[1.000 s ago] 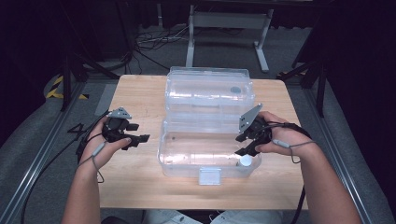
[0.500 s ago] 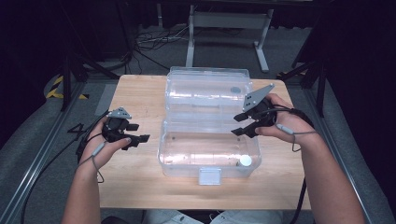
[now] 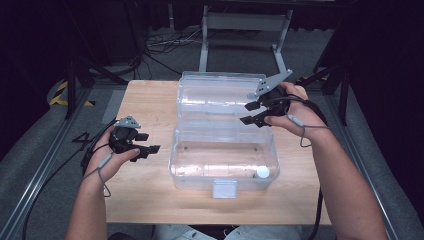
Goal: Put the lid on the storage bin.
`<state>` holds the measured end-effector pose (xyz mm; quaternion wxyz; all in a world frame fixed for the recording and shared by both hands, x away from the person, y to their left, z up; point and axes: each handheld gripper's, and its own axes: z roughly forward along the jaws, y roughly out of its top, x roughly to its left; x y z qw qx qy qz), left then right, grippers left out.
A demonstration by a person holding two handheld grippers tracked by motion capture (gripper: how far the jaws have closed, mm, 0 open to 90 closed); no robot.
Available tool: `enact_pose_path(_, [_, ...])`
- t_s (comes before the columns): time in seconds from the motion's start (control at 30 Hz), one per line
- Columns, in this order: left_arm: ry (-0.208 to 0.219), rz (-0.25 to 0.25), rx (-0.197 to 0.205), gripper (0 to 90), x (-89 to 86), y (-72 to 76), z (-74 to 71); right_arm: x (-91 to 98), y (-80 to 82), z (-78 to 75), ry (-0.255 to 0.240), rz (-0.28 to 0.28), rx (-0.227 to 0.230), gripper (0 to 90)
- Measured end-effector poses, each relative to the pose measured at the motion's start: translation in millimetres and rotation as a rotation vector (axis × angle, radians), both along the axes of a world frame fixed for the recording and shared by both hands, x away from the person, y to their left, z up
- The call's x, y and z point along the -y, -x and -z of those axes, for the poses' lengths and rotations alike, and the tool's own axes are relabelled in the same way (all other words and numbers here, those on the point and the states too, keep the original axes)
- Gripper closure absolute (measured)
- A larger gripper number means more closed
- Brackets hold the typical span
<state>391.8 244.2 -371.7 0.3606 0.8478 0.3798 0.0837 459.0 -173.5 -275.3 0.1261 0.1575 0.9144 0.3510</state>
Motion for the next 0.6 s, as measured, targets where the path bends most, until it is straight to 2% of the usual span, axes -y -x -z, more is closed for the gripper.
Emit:
enact_pose_path(0.13, [0.006, -0.008, 0.0, 34.6, -0.5, 3.4, -0.1, -5.4, -8.1, -0.2, -0.02, 0.015, 0.018, 48.2])
enact_pose_path(0.2, [0.004, -0.002, -0.001, 34.6, -0.9, 5.2, 0.1, -9.0, -12.8, 0.7, -0.037, 0.017, 0.013, 48.2])
enact_pose_path(0.33, [0.001, 0.0, -0.003, 34.7, 2.6, 11.4, 3.3, -15.2, -24.1, 6.1, -0.035, 0.018, 0.001, 49.9])
enact_pose_path(0.4, [-0.011, 0.013, -0.008, 34.7, 6.0, 13.2, 4.8, -17.6, -32.5, 11.3, -0.025, 0.017, -0.016, 54.1])
enact_pose_path(0.5, [-0.006, 0.027, 0.004, 34.7, 9.5, 16.7, 5.1, -20.7, -39.9, 17.7, 0.006, 0.009, -0.036, 60.3])
enact_pose_path(0.6, [-0.01, 0.031, 0.003, 34.6, 9.1, 19.7, 4.1, -23.2, -42.6, 21.6, 0.026, 0.0, -0.076, 69.9])
